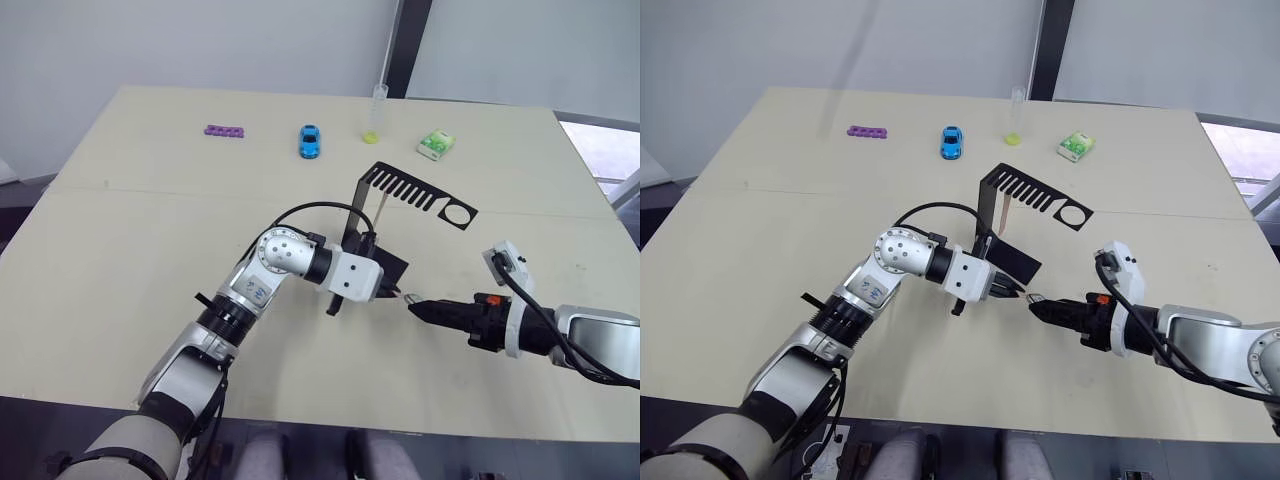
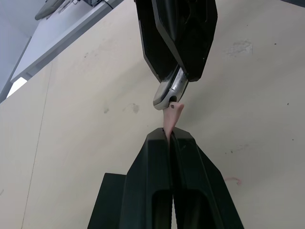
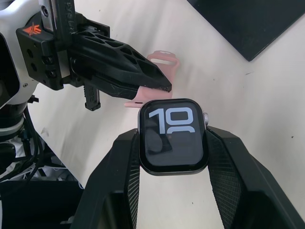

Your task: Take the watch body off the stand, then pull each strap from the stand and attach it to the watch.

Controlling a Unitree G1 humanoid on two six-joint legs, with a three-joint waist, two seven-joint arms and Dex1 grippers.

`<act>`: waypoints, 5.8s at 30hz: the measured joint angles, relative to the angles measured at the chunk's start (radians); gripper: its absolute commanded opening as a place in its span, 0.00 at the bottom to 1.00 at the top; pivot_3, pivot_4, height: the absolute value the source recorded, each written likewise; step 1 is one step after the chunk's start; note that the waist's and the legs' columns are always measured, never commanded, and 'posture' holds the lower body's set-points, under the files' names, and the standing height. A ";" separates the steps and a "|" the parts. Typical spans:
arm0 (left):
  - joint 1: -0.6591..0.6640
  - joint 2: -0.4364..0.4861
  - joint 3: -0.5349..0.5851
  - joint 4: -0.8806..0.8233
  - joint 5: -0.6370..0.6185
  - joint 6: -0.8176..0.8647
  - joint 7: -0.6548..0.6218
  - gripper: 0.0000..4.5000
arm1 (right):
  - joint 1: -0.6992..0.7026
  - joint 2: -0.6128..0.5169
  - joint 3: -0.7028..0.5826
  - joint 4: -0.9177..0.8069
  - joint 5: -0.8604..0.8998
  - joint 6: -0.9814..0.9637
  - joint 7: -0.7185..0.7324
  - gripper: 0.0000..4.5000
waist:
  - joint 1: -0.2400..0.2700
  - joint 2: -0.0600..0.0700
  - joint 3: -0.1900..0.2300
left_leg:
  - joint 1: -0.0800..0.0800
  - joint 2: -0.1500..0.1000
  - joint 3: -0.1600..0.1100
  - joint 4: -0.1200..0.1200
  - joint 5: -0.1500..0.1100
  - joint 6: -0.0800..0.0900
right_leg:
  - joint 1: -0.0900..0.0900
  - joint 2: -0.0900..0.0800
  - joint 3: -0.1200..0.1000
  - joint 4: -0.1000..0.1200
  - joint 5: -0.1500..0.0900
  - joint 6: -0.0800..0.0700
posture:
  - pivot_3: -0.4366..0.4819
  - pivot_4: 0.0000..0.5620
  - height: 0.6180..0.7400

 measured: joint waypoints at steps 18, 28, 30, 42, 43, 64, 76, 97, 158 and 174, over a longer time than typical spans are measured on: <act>-0.001 0.000 0.003 0.006 0.003 0.000 0.011 0.00 | -0.027 0.006 0.012 0.000 -0.005 0.000 -0.021 0.33 | 0.000 0.000 0.000 | 0.000 0.000 0.000 0.000 0.000 0.000 | 0.000 0.000 0.000 0.000 0.000 0.000 | 0.48 0.27 1.00; -0.001 0.000 0.009 0.008 0.005 0.002 0.014 0.00 | -0.046 0.011 0.021 0.000 -0.006 0.000 -0.032 0.33 | 0.000 0.000 0.000 | 0.000 0.000 0.000 0.000 0.000 0.000 | 0.000 0.000 0.000 0.000 0.000 0.000 | 0.48 0.27 1.00; -0.001 0.000 0.009 0.009 0.006 0.002 0.014 0.00 | -0.048 0.011 0.023 0.000 -0.007 0.000 -0.033 0.33 | 0.000 0.000 0.000 | 0.000 0.000 0.000 0.000 0.000 0.000 | 0.000 0.000 0.000 0.000 0.000 0.000 | 0.48 0.27 1.00; -0.002 0.000 0.012 0.019 0.006 0.002 0.018 0.00 | -0.065 0.012 0.037 0.000 -0.008 0.000 -0.037 0.33 | -0.001 0.000 0.000 | 0.000 0.000 0.000 0.000 0.000 0.000 | 0.000 0.000 0.000 0.000 0.000 0.000 | 0.48 0.27 1.00; -0.003 0.000 0.012 0.020 0.006 0.002 0.018 0.00 | -0.066 0.013 0.038 0.000 -0.008 0.000 -0.037 0.33 | -0.001 0.000 0.000 | 0.000 0.000 0.000 0.000 0.000 0.000 | 0.000 0.000 0.000 0.000 0.000 0.000 | 0.48 0.27 1.00; -0.019 0.000 0.012 0.038 0.007 0.002 0.019 0.00 | -0.092 0.034 0.043 -0.004 -0.015 -0.002 -0.046 0.33 | 0.000 0.000 0.000 | 0.000 0.000 0.000 0.000 0.000 0.000 | 0.000 0.000 0.000 0.000 0.000 0.000 | 0.48 0.27 1.00; -0.019 0.000 0.010 0.040 0.008 0.002 0.019 0.00 | -0.087 0.033 0.042 -0.008 -0.011 0.002 -0.046 0.33 | 0.000 0.000 0.000 | 0.000 0.000 0.000 0.000 0.000 0.000 | 0.000 0.000 0.000 0.000 0.000 0.000 | 0.48 0.27 1.00; -0.019 -0.002 0.007 0.038 0.008 0.000 0.020 0.00 | -0.052 0.026 0.027 -0.006 0.002 -0.010 -0.028 0.33 | 0.000 0.000 0.000 | 0.000 0.000 0.000 0.000 0.000 0.000 | 0.000 0.000 0.000 0.000 0.000 0.000 | 0.48 0.27 1.00; 0.320 0.538 0.240 -0.389 -0.403 0.536 -0.295 0.99 | -0.048 0.292 0.439 -0.046 -1.630 -0.520 0.965 0.33 | -0.022 0.000 0.000 | 0.000 -0.003 -0.007 0.000 0.001 -0.001 | -0.001 -0.001 -0.001 0.002 0.000 0.000 | 0.48 0.27 1.00; 0.445 0.523 0.378 -0.479 -0.509 0.706 -0.139 1.00 | 0.217 0.256 0.012 -0.193 -1.429 -0.472 1.039 0.99 | -0.020 0.000 0.000 | 0.000 -0.002 -0.010 -0.001 0.000 -0.001 | 0.001 -0.001 -0.002 0.003 0.000 0.000 | 0.48 0.27 1.00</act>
